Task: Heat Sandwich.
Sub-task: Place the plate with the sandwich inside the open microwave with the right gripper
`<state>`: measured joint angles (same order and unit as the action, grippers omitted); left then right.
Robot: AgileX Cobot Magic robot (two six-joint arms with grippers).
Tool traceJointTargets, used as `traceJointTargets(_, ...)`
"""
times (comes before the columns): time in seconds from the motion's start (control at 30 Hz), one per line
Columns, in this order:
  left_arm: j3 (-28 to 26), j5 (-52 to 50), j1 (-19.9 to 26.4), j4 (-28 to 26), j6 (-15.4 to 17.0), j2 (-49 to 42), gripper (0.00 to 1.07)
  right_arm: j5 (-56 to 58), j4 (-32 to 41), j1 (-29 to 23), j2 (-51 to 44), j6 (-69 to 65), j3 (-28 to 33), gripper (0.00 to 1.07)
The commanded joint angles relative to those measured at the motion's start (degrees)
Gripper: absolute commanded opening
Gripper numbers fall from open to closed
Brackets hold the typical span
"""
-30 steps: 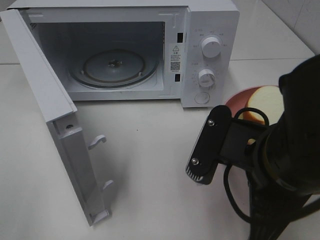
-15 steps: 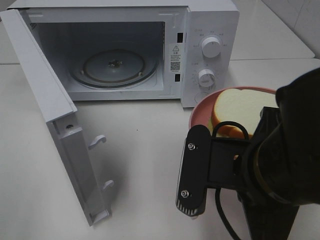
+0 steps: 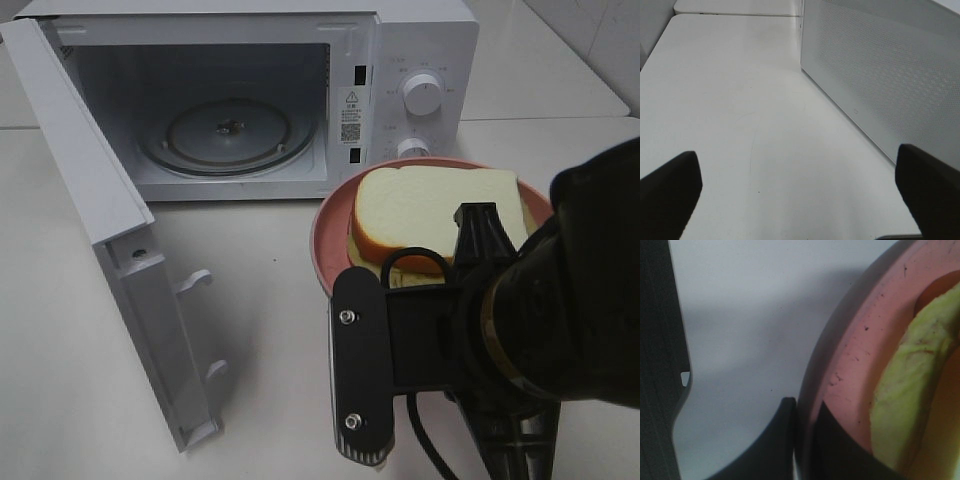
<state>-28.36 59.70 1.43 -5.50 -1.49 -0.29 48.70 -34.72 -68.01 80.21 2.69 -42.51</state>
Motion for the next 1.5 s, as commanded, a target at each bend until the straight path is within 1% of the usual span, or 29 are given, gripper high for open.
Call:
traceJointTargets(0.03,0.11,-0.34,-0.34,0.11,0.17,-1.09,1.03,-0.17,-2.86,-0.11,-0.46,1.49,0.34,0.02)
traceJointTargets(0.07,0.11,-0.34,-0.34,0.11,0.17,-1.09,1.03,-0.23,-3.84,-0.11,-0.46,1.6,0.34,0.02)
traceJointTargets(0.27,0.11,-0.34,-0.34,0.11,0.17,-1.09,1.03,-3.78,-4.24,0.06,-0.46,-1.43,0.17,0.02)
traceJointTargets(0.3,0.11,-0.34,-0.34,0.11,0.17,-1.09,1.03,-5.9,-5.56,0.06,-0.46,-0.46,0.17,0.02)
traceJointTargets(0.4,0.11,-0.34,-0.34,0.11,0.17,-1.09,1.03,-6.82,-6.88,0.06,-0.46,1.72,0.17,0.0)
traceJointTargets(0.53,0.11,-0.34,-0.34,0.11,0.17,-1.09,1.03,-8.94,-4.76,3.84,-0.46,7.73,0.29,0.0)
traceJointTargets(0.57,0.11,-0.34,-0.34,0.11,0.17,-1.09,1.03,-8.94,-4.76,3.84,-0.46,7.73,0.29,0.0)
traceJointTargets(0.6,0.11,-0.34,-0.34,0.11,0.17,-1.09,1.03,-9.45,-4.13,5.9,-0.46,11.46,0.29,0.0)
traceJointTargets(0.63,0.11,-0.34,-0.34,0.11,0.17,-1.09,1.03,-9.8,-3.84,6.7,-0.46,13.52,0.29,0.0)
traceJointTargets(0.73,0.11,-0.34,-0.34,0.11,0.17,-1.09,1.03,-10.83,-3.32,8.19,-0.46,16.96,0.29,0.0)
traceJointTargets(0.87,0.11,-0.34,-0.34,0.11,0.17,-1.09,1.03,-13.52,-3.09,11.92,-0.46,23.84,0.29,0.0)
traceJointTargets(0.9,0.11,-0.34,-0.34,0.11,0.17,-1.09,1.03,-13.52,-3.09,11.92,-0.46,23.84,0.29,0.0)
traceJointTargets(0.97,0.11,-0.34,-0.34,0.11,0.17,-1.09,1.03,-15.01,-1.32,14.15,-0.46,29.39,0.29,0.0)
traceJointTargets(1.03,0.11,-0.34,-0.34,0.11,0.17,-1.09,1.03,-16.39,0.69,15.53,-0.46,33.69,0.29,0.0)
traceJointTargets(1.07,0.11,-0.34,-0.34,0.11,0.17,-1.09,1.03,-16.39,0.69,15.53,-0.46,33.69,0.29,0.0)
traceJointTargets(1.1,0.11,-0.34,-0.34,0.11,0.17,-1.09,1.03,-17.93,2.75,16.79,-0.46,38.39,0.29,0.0)
traceJointTargets(1.17,0.11,-0.34,-0.34,0.11,0.17,-1.09,1.03,-19.54,4.64,18.05,-0.46,42.17,0.29,0.0)
traceJointTargets(1.2,0.11,-0.34,-0.34,0.11,0.17,-1.09,1.03,-21.08,6.02,19.48,-0.46,45.44,0.29,0.0)
traceJointTargets(1.23,0.11,-0.34,-0.34,0.11,0.17,-1.09,1.03,-21.08,6.02,19.48,-0.46,45.44,0.29,0.0)
traceJointTargets(1.33,0.11,-0.34,-0.34,0.11,0.17,-1.09,1.03,-22.52,8.02,21.66,-0.46,51.39,0.29,0.0)
traceJointTargets(1.37,0.11,-0.34,-0.34,0.11,0.17,-1.09,1.03,-23.2,10.03,23.15,-0.46,56.32,0.29,0.0)
traceJointTargets(1.4,0.11,-0.34,-0.34,0.11,0.17,-1.09,1.03,-23.2,10.03,23.15,-0.46,56.32,0.29,0.0)
traceJointTargets(1.47,0.11,-0.34,-0.34,0.11,0.17,-1.09,1.03,-23.38,12.95,24.58,-0.46,62.05,0.29,0.0)
traceJointTargets(1.5,0.11,-0.34,-0.34,0.11,0.17,-1.09,1.03,-23.38,16.44,25.9,-0.46,67.09,0.29,0.0)
